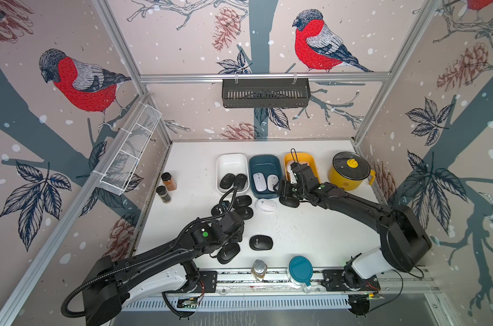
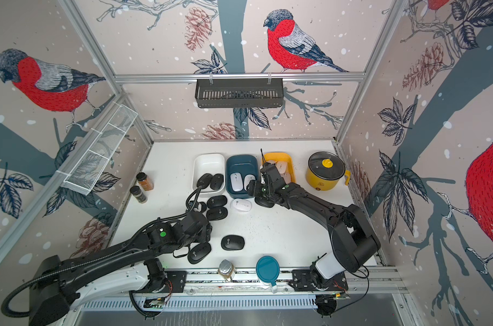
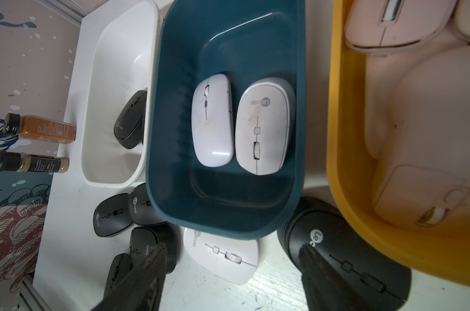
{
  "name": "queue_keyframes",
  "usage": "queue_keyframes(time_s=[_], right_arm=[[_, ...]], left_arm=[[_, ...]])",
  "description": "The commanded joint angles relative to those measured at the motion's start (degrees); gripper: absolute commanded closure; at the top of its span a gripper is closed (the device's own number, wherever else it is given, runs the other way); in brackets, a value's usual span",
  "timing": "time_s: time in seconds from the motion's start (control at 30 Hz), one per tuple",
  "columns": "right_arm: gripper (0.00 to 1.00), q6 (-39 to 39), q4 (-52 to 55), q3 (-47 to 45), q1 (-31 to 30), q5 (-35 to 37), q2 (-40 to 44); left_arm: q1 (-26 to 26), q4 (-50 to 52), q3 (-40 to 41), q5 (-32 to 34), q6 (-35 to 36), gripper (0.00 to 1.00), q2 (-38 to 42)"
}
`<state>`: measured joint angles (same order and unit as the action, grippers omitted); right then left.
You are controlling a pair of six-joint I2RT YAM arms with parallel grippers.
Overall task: Place the mice by color into the storage box
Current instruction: Pick up the mouse from the center of the board.
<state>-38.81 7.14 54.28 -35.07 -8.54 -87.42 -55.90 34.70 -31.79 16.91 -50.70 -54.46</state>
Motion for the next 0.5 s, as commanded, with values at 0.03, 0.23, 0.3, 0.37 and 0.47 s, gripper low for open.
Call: queue_keyframes(time_s=[0.03,0.23,0.3,0.37,0.47], right_arm=[[0.22,-0.49,-1.95,-0.23,-0.44,-0.41,-0.79],[0.22,-0.65,-2.04,-0.40,-0.63,-0.52,-0.62],[0.22,-0.66,-1.91,-0.25,-0.65,-0.55,-0.65],[0.22,-0.66,-1.86,-0.27,-0.71,-0.43,-0.64],[0.22,-0.83,-1.86,-0.54,-0.70,-0.34,-0.48]], left_arm=[[-0.49,1.24,0.48,1.25,-5.10,0.24,-0.79],[-0.53,-0.13,-0.05,2.49,-5.98,0.23,-5.17],[-0.50,0.14,-0.59,3.56,-7.80,0.23,-6.62],[-0.52,0.74,-1.07,4.80,-8.78,0.22,-8.27],[-0.50,1.16,-1.82,6.76,-8.52,0.22,-10.51]])
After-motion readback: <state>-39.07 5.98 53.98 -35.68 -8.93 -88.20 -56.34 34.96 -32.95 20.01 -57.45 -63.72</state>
